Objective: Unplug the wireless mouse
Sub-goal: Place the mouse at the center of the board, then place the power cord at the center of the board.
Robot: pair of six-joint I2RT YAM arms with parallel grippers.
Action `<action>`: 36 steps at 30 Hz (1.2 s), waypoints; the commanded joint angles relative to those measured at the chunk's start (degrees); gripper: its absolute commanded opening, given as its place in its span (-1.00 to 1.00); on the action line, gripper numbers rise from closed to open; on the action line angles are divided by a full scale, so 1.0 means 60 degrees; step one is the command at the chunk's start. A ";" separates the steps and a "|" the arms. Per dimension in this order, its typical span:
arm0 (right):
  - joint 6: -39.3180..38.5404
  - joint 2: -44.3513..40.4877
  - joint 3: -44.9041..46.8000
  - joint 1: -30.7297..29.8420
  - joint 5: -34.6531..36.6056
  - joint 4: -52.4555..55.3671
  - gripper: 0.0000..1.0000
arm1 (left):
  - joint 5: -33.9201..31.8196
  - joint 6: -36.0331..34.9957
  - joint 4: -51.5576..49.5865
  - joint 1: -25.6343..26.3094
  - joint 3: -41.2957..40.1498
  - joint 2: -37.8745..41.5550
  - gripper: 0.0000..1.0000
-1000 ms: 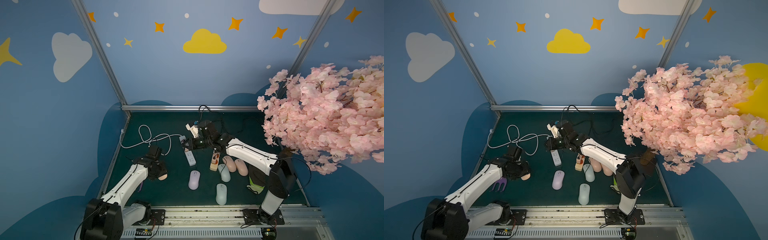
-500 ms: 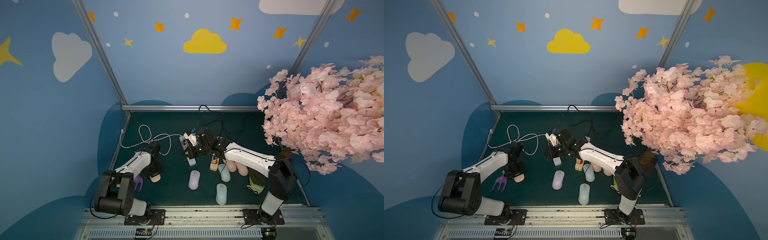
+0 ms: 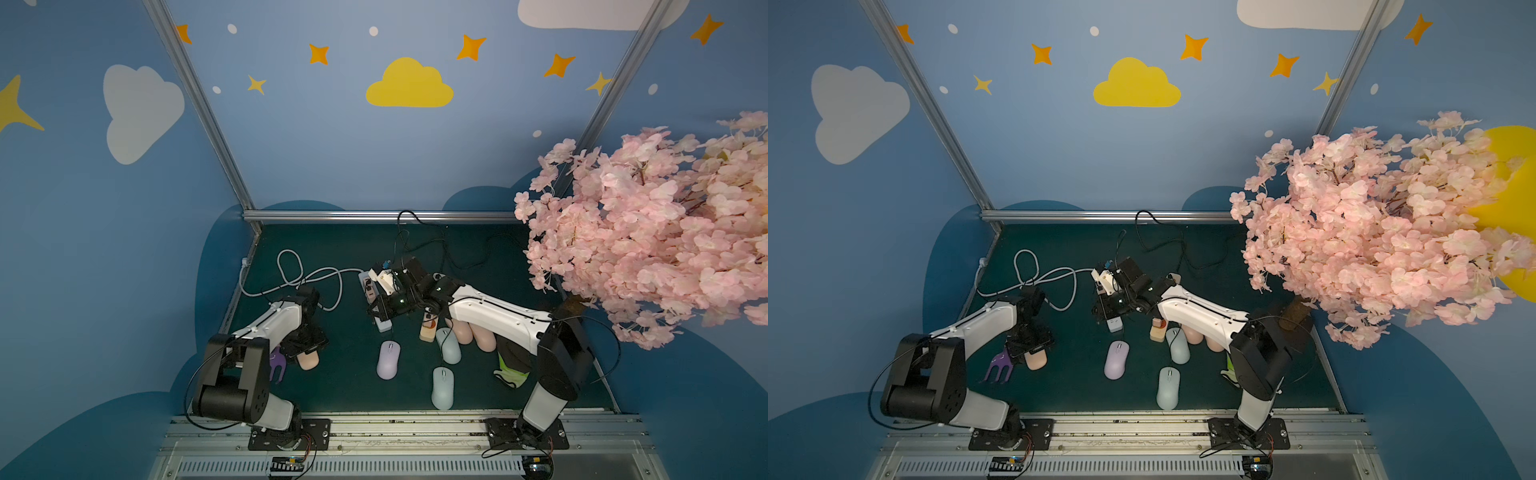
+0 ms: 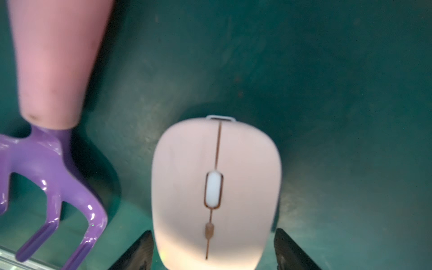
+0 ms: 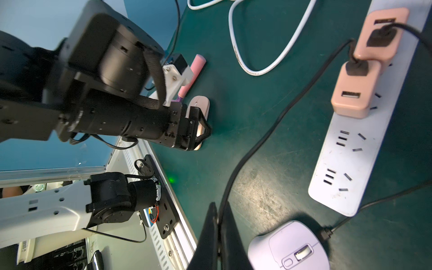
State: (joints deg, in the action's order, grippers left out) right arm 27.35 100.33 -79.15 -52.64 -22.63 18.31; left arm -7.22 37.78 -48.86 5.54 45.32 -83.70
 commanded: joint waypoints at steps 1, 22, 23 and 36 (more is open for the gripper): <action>-0.0290 -0.0441 -0.0181 -0.0030 0.0618 0.0567 -1.00 | -0.0075 0.0130 -0.0170 -0.0014 0.0110 0.0761 0.71; -0.0813 0.0954 -0.2831 -0.0059 0.3465 0.3500 -0.34 | 0.4854 0.1811 0.6759 -0.0309 -0.2234 0.4273 0.74; -0.0770 0.1274 -0.3186 -0.0059 0.3542 0.3737 -0.34 | 0.5098 0.2027 0.7169 -0.0409 -0.2412 0.4247 0.73; -0.0798 0.4059 -0.6052 -0.0041 0.4529 0.4931 -0.38 | 0.6791 0.3298 0.9370 -0.1431 -0.3715 0.4194 0.69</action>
State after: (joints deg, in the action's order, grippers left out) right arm 22.48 123.52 -111.70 -52.71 1.61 44.38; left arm 30.41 56.03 3.44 -2.68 23.09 -58.37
